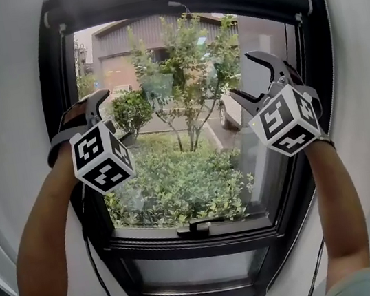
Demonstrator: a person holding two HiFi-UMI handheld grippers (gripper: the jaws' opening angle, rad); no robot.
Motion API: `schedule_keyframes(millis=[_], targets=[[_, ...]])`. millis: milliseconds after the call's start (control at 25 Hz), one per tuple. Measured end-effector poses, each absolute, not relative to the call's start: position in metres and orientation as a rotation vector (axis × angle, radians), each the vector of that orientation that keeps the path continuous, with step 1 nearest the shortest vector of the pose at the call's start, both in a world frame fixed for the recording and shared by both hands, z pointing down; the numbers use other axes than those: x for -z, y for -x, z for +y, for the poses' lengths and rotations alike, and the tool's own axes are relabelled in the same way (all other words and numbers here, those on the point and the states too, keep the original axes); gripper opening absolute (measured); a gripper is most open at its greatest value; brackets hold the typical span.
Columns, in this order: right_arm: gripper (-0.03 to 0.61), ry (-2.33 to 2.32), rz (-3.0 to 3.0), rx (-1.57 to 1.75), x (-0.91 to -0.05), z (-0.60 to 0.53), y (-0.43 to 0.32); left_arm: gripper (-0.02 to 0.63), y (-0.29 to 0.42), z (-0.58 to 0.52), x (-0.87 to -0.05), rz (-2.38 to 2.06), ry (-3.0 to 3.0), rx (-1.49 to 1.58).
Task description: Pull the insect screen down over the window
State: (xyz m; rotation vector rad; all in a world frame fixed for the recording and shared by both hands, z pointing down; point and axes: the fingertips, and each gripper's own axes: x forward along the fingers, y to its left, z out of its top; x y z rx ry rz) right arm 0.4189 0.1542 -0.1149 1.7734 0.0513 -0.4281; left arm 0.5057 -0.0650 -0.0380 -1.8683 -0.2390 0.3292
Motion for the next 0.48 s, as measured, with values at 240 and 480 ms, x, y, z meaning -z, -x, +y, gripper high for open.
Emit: schedule_keyframes(millis=[240,480], targets=[[0.324,-1.756,0.132,0.510,0.188,0.155,-0.422,0.454,-0.516,-0.074,0.127,-0.141,1.847,-0.402],[0.324,-1.708,0.167,0.490,0.229,0.155,-0.431,0.463,-0.515,-0.073,0.189,-0.080,1.793,-0.464]])
